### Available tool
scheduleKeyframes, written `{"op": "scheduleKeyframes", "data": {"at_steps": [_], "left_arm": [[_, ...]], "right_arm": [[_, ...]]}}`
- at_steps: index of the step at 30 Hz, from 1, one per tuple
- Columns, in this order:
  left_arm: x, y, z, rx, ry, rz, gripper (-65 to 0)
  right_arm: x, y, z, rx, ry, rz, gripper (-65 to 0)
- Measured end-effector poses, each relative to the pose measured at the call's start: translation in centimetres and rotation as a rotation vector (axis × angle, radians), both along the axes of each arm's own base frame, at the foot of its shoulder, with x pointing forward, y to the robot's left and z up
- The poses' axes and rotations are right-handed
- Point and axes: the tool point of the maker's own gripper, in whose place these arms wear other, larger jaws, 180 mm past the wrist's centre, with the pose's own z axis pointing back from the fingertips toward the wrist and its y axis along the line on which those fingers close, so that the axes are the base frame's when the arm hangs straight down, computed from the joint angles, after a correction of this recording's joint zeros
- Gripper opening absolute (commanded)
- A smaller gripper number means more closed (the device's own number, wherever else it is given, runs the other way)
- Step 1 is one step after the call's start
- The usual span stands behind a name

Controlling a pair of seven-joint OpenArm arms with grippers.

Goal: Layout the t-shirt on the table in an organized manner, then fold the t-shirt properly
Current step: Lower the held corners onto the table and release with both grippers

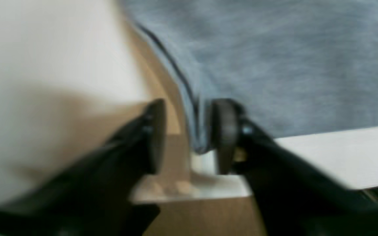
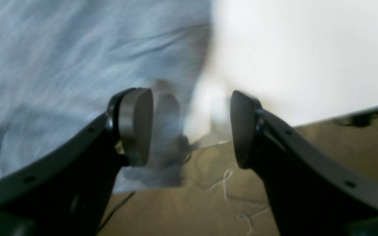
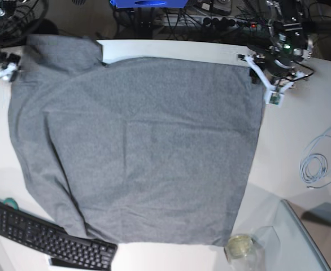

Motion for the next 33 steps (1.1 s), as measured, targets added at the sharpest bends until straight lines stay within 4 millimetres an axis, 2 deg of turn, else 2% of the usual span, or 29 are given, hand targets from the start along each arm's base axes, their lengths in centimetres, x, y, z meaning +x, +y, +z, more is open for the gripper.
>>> {"op": "scheduleKeyframes", "data": {"at_steps": [2,4,5,7,9,11,12,13,14,16,19,21,24,27,33], "left_arm": [[0.0,2.6,1.6,0.042,-0.038,0.061,-28.8],[0.3,4.9,3.9,0.093,-0.089,0.110,-29.1],[0.7,5.7,5.1,0.116,-0.121,0.122,-29.1],[1.9,5.6,7.0,0.139,-0.178,0.116,-31.1],[3.8,3.4,7.3,0.105,-0.217,0.086,-42.6],[5.8,-0.8,5.8,0.010,-0.219,0.019,-65.0],[6.5,-2.8,4.6,-0.041,-0.202,-0.021,-65.0],[6.8,-4.1,3.4,-0.075,-0.182,-0.032,-65.0],[7.0,-4.7,2.1,-0.101,-0.155,-0.026,-65.0],[6.7,-4.0,-0.1,-0.105,-0.105,0.069,-65.0],[6.4,-2.7,-1.8,-0.086,-0.069,0.149,-65.0],[6.0,-2.6,-2.6,-0.091,-0.046,0.159,-65.0],[5.7,-2.3,-3.1,-0.094,-0.031,0.146,-65.0],[5.3,-0.8,-3.2,-0.061,-0.021,0.152,-65.0],[5.4,0.4,-3.6,-0.052,-0.022,0.161,-65.0]], "right_arm": [[2.3,-0.8,1.3,-0.022,-0.054,0.006,-29.4],[5.5,-1.7,2.8,-0.041,-0.143,0.028,-29.4],[7.3,-2.1,3.4,-0.050,-0.184,0.040,-29.4],[10.4,-2.4,3.2,-0.049,-0.205,0.102,-29.7],[13.7,-1.5,1.9,-0.017,-0.208,0.182,-34.5],[16.7,-0.3,0.4,0.038,-0.214,0.234,-47.6],[18.2,0.5,-0.2,0.075,-0.236,0.247,-55.7],[19.0,1.0,-1.0,0.103,-0.234,0.245,-62.0],[19.7,1.1,-1.6,0.124,-0.231,0.239,-65.0],[20.3,1.2,-2.8,0.151,-0.214,0.223,-63.9],[21.0,1.4,-3.8,0.180,-0.212,0.213,-63.8],[21.5,1.6,-4.2,0.189,-0.217,0.203,-63.8],[21.6,0.4,-4.9,0.146,-0.213,0.103,-63.8],[20.6,-1.9,-5.6,0.070,-0.198,-0.002,-63.8],[19.8,-3.6,-5.9,0.014,-0.178,-0.095,-64.5]]}}
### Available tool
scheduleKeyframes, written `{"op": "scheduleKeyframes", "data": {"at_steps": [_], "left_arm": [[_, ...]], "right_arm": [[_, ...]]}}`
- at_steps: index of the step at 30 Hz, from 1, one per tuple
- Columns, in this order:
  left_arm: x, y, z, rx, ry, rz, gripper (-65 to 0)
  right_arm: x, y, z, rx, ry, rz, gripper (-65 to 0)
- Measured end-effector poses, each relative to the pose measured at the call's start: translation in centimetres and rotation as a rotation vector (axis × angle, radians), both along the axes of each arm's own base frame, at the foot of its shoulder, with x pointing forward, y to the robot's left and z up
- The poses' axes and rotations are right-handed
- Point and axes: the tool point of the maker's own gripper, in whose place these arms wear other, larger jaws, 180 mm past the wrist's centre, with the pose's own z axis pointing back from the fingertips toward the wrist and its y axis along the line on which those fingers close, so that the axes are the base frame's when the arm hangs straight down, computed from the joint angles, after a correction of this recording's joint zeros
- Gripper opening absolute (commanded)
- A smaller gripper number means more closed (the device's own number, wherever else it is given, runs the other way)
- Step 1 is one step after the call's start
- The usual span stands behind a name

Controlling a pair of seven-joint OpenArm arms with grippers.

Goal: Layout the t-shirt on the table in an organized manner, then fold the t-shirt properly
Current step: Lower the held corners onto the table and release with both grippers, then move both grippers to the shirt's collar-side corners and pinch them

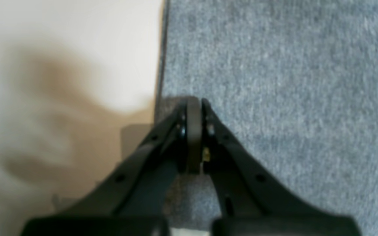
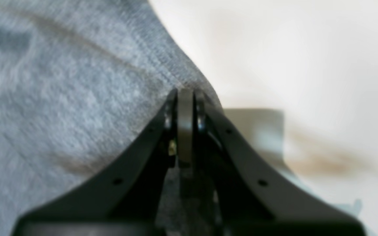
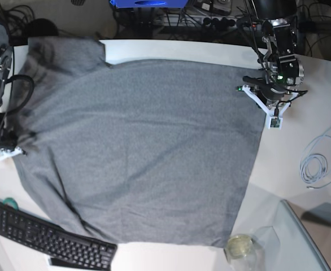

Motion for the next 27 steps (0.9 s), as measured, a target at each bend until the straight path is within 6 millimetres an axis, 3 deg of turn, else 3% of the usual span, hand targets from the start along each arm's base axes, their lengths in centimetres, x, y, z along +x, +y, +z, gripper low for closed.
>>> {"op": "scheduleKeyframes", "data": {"at_steps": [10,13,16,19,22,27], "left_arm": [[0.4,0.1,0.3,0.002,-0.055,-0.011,-65.0],[0.3,-0.2,0.5,0.003,-0.044,-0.011,-65.0],[0.7,-0.1,1.5,0.014,-0.066,-0.017,-65.0],[2.3,0.0,2.5,0.017,-0.103,-0.014,-65.0],[5.7,-0.7,3.7,-0.006,-0.162,-0.001,-65.0],[8.7,-2.8,3.1,-0.072,-0.174,0.004,-65.0]], "right_arm": [[-1.8,-3.1,-0.1,0.000,-0.008,-0.225,-65.0],[-1.9,-2.9,0.5,-0.017,-0.031,-0.177,-65.0],[-2.0,-1.2,1.5,-0.035,-0.094,-0.066,-64.7],[-0.1,0.4,3.6,-0.044,-0.176,0.003,-64.2],[2.8,0.8,5.5,-0.033,-0.236,0.021,-64.2],[4.6,2.9,3.2,0.008,-0.140,0.090,-64.2]]}}
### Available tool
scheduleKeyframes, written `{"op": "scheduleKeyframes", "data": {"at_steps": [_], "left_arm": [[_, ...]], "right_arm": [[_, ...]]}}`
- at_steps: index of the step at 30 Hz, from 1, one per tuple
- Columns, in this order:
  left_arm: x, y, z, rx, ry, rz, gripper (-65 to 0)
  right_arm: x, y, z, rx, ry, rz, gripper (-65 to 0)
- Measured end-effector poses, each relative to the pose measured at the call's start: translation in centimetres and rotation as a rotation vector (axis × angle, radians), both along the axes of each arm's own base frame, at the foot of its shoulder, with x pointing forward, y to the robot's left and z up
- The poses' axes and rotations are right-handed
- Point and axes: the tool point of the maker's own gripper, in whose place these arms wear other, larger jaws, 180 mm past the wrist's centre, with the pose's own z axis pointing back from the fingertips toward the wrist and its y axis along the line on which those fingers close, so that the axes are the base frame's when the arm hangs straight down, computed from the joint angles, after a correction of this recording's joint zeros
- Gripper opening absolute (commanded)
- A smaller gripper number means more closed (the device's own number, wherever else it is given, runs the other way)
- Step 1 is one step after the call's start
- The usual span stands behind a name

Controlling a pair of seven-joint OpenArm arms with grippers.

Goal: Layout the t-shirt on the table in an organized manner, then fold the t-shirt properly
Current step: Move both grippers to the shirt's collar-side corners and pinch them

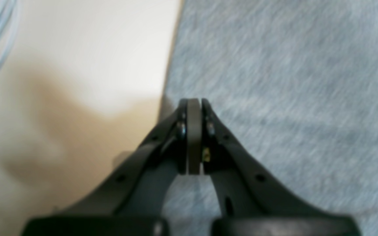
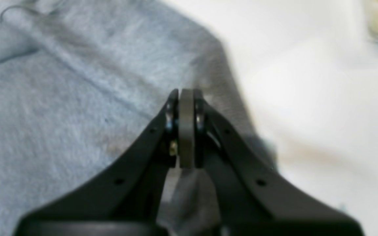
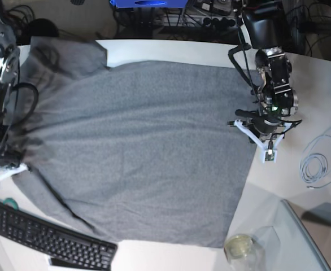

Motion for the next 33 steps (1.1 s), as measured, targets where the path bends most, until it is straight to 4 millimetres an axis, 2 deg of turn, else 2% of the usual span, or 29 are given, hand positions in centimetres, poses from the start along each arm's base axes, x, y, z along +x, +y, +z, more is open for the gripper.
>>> {"op": "scheduleKeyframes", "data": {"at_steps": [3,5,7,10,12,20,22,24,26,27,28,30,33], "left_arm": [[0.5,-0.7,-1.7,-0.039,0.050,0.002,-65.0],[0.4,-1.0,-2.7,-0.056,0.074,0.003,-65.0],[0.4,-0.4,-2.9,-0.057,0.063,0.006,-65.0],[0.1,0.7,-2.9,-0.036,0.051,0.006,-65.0],[-0.3,1.1,-2.9,-0.026,0.013,0.005,-65.0],[-0.1,1.3,-2.5,-0.016,0.020,0.006,-65.0],[0.5,1.4,-1.4,-0.003,0.001,0.004,-65.0],[2.0,1.9,1.5,0.027,-0.081,0.000,-65.0],[2.8,2.5,4.6,0.066,-0.170,-0.002,-65.0],[2.7,2.9,6.0,0.069,-0.221,0.006,-65.0],[2.1,3.7,6.7,0.066,-0.246,0.030,-65.0],[-1.3,5.8,6.3,0.050,-0.233,0.104,-65.0],[-7.8,7.5,3.5,-0.016,-0.141,0.198,-65.0]], "right_arm": [[1.3,0.9,-0.3,-0.006,-0.048,-0.001,-64.2],[1.3,0.8,-0.8,-0.007,-0.022,-0.008,-64.2],[0.5,-1.0,-1.2,-0.057,0.008,-0.076,-64.2],[-1.8,-4.0,-2.0,-0.132,0.078,-0.170,-64.1],[-2.5,-4.5,-2.3,-0.145,0.094,-0.188,-64.1],[-2.6,-5.5,-1.9,-0.176,0.099,-0.233,-64.8],[-1.8,-5.6,-0.9,-0.182,0.068,-0.228,-64.8],[-0.7,-6.1,1.4,-0.211,-0.021,-0.226,-64.8],[-1.0,-7.1,3.8,-0.194,-0.095,-0.253,-64.2],[-2.4,-7.7,4.8,-0.177,-0.108,-0.262,-64.1],[-3.6,-8.2,6.1,-0.152,-0.144,-0.274,-64.1],[-7.4,-7.7,7.4,-0.090,-0.162,-0.264,-63.9],[-12.5,-3.8,7.1,0.016,-0.119,-0.178,-59.0]]}}
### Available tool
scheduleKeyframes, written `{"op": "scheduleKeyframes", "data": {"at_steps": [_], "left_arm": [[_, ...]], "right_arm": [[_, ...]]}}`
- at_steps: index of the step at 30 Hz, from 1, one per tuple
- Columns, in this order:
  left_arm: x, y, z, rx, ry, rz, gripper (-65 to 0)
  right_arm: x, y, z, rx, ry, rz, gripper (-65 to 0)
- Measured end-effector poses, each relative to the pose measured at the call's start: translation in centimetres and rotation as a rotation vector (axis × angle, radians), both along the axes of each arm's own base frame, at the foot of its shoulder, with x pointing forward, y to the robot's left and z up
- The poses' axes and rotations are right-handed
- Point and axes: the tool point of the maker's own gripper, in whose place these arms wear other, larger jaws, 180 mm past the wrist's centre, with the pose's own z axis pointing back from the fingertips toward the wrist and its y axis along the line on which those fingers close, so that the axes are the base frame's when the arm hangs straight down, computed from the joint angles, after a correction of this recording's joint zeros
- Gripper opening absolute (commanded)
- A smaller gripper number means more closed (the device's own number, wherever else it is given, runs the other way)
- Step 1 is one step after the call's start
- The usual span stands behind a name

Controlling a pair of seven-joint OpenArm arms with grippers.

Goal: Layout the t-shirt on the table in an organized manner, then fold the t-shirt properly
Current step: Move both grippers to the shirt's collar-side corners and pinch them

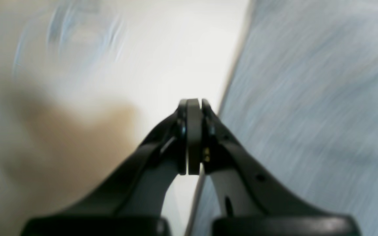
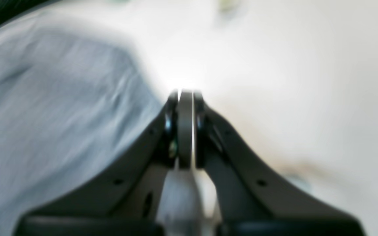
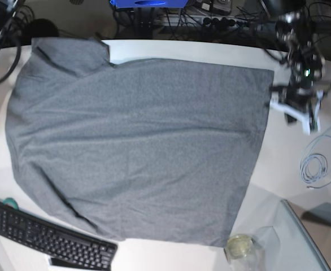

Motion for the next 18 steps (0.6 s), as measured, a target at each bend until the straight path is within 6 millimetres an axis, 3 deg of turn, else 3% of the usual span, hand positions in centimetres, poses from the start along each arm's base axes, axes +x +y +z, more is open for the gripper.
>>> {"op": "scheduleKeyframes", "data": {"at_steps": [1,2,5,7,9,14,18], "left_arm": [[-1.6,0.2,-0.8,-0.025,0.033,0.005,-65.0],[-2.8,0.3,-1.0,-0.057,0.037,0.002,-59.6],[-4.0,1.1,0.0,-0.135,-0.026,0.025,-32.4],[-5.1,1.2,-0.1,-0.173,-0.023,0.036,-20.2],[-6.1,1.1,-0.8,-0.216,-0.012,0.063,-12.0],[-6.0,0.6,-2.2,-0.267,-0.002,0.076,-9.2],[-5.8,-1.9,-3.8,-0.336,0.013,-0.007,-9.2]], "right_arm": [[-1.0,1.2,0.2,0.025,0.001,0.023,-55.5],[-1.8,2.6,0.6,0.049,-0.018,0.045,-50.4],[-4.1,4.2,1.3,0.071,-0.041,0.059,-33.6],[-6.6,4.6,-0.2,0.081,0.023,0.041,-25.2],[-8.4,5.5,-1.7,0.107,0.080,0.036,-22.7],[-8.8,5.9,-2.0,0.124,0.076,0.033,-22.7],[-9.1,5.8,-2.0,0.119,0.085,0.034,-22.7]]}}
